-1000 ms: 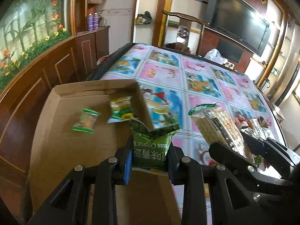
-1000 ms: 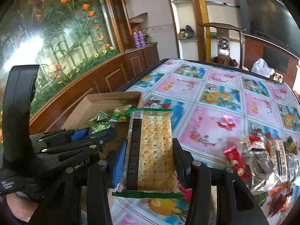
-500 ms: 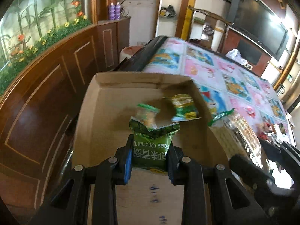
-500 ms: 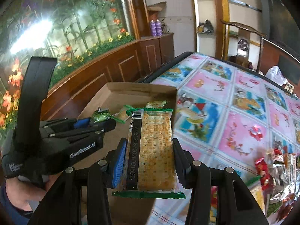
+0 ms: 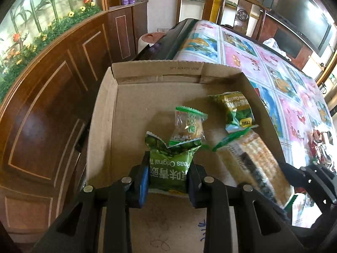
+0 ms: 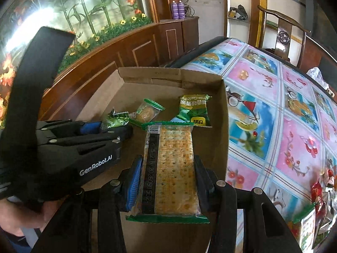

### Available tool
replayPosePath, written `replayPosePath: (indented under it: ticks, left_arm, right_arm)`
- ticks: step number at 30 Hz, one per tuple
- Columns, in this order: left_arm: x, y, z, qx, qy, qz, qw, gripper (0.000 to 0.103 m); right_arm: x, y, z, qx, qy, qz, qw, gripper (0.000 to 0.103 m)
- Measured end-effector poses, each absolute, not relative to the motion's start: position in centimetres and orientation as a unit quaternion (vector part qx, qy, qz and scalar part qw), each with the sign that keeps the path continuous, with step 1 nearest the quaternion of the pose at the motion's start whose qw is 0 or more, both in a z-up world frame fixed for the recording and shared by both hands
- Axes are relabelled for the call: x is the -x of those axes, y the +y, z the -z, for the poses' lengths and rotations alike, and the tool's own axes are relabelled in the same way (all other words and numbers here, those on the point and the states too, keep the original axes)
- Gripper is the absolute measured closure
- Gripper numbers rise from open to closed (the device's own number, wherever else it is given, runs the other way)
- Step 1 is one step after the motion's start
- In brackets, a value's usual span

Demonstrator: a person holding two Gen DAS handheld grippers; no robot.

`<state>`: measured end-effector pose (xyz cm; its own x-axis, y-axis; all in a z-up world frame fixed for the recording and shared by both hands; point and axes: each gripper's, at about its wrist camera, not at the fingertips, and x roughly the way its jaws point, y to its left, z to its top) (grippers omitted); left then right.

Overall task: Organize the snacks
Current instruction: 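Carry both packets into the cardboard box and release them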

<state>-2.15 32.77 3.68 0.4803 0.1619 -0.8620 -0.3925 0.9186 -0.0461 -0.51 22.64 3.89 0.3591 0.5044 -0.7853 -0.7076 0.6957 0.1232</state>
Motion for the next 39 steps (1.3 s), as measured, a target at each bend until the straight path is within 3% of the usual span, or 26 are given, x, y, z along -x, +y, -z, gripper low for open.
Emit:
replayPosePath:
  ticks: [11,13,15,20,24,39]
  left_arm:
    - [1.8,32.8,-3.6,0.1,0.476,-0.166,0.858,0.073]
    - [1.9,32.9,-3.6,0.104,0.475,-0.166,0.858,0.07]
    - [2.0,33.0,-3.6,0.107,0.474,-0.168,0.858,0.057]
    - [2.4,33.5,-4.2,0.129,0.464,-0.169,0.86,0.056]
    - [3.1,33.6,-5.2,0.14,0.451,-0.168,0.866,0.049]
    - [2.9,28.0,-7.4,0.116,0.435,-0.125,0.884,0.049]
  right_arm:
    - [0.5,23.5,-3.4,0.131,0.436,-0.372,0.809,0.052]
    - [0.4,23.4,-3.5,0.131,0.435,-0.371,0.81,0.052]
    - [0.4,23.4,-3.5,0.13,0.436,-0.371,0.81,0.052]
    - [0.5,22.5,-4.1,0.112,0.429,-0.376,0.814,0.052]
    - [0.8,21.3,-5.6,0.091,0.418,-0.383,0.819,0.052]
    - [1.1,13.9,-7.7,0.018,0.397,-0.383,0.834,0.052]
